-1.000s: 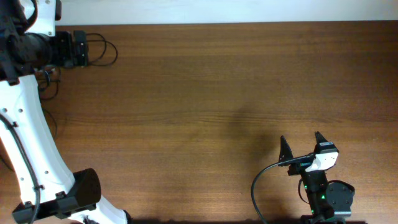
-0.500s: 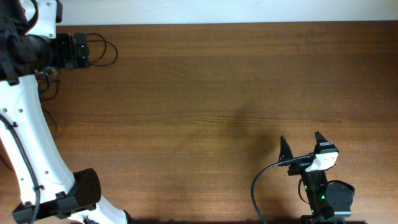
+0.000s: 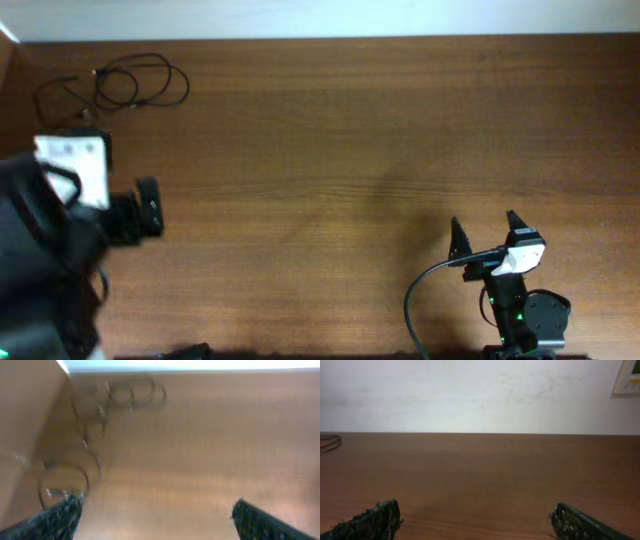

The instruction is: Untangle cables

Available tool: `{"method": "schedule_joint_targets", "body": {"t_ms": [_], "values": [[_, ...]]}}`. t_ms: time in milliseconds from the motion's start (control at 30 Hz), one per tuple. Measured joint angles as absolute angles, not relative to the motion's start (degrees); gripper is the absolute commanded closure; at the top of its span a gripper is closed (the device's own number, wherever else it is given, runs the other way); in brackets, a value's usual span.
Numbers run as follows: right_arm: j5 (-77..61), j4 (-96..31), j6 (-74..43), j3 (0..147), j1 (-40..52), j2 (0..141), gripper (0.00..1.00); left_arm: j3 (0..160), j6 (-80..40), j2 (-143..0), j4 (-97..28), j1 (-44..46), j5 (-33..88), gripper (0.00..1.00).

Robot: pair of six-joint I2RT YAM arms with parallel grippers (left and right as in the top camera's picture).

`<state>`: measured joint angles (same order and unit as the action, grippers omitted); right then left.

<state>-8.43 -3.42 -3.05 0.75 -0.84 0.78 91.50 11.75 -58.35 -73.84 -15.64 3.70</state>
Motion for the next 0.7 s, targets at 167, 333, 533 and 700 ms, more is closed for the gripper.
{"method": "schedule_joint_targets", "body": {"t_ms": [167, 333, 533, 700], "values": [[-8.40, -3.40, -3.03, 0.62, -0.84, 0.71, 0.01, 34.09, 11.75, -29.28, -28.84, -15.38, 6.07, 0.01], [-8.40, -3.38, -3.05, 0.62, -0.84, 0.71, 0.01, 17.12, 11.53, -22.81, -9.10, -15.38, 11.49, 0.01], [-8.40, -3.38, -3.03, 0.62, -0.84, 0.67, 0.01, 0.69, 11.49, -7.25, -3.40, -10.24, 10.17, 0.01], [-8.40, -3.38, -3.03, 0.62, -0.84, 0.62, 0.01, 0.69, 11.49, -0.82, -3.77, -7.51, 5.67, 0.01]]}}
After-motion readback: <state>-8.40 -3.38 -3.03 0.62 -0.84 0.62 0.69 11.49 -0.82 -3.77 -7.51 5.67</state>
